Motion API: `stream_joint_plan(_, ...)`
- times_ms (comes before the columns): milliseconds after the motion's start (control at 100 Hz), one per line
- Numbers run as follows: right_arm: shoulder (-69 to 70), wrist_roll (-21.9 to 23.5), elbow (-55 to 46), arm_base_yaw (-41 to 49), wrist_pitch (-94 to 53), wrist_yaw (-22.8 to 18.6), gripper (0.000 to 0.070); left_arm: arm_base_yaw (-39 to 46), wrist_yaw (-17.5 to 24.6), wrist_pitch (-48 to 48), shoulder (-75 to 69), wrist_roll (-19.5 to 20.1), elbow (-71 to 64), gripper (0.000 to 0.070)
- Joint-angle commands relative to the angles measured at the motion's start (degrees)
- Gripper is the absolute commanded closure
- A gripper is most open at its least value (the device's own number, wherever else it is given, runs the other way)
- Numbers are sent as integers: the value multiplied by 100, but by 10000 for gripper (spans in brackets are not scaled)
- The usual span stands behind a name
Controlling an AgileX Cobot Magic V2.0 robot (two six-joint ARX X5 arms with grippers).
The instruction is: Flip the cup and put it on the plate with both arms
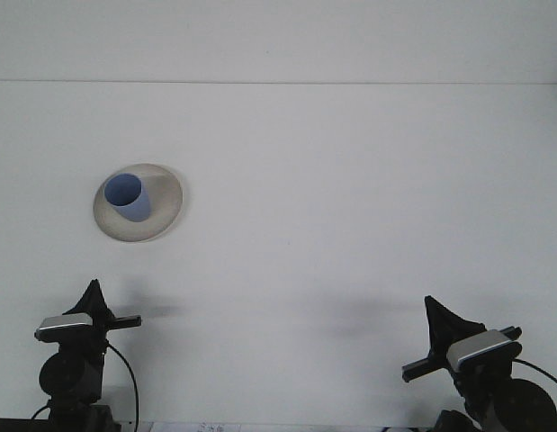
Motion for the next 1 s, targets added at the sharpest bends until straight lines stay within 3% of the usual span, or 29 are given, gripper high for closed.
stream_joint_plan(0,20,26,37,50,35,4,695,4,-24,57,-4,39,-109,687)
stream_joint_plan(270,20,22,37,50,35,4,695,4,-24,57,-4,37,-109,687)
stream_joint_plan(490,13,-466,-2,-387,70,-85,695,4,-26,57,-4,39,-109,687)
stream_joint_plan(680,-114,-828,-1226,-2404,1816,-1196,695,4,-24,57,-4,39,-109,687)
stream_joint_plan(810,-400,-599,-2514,-4035,3241,-3145,695,4,-24,57,-4,39,-109,687)
stream_joint_plan(860,-553,-422,-2951,-4529,3633,-3687,695,4,-24,55,-4,39,-109,687)
stream_joint_plan(910,-734,-286,-3298,-4876,3827,-3958,695,4,-24,57,-4,39,-109,687)
stream_joint_plan(990,-1029,-175,-3672,-5136,3877,-4004,695,4,-24,55,-4,39,-109,687)
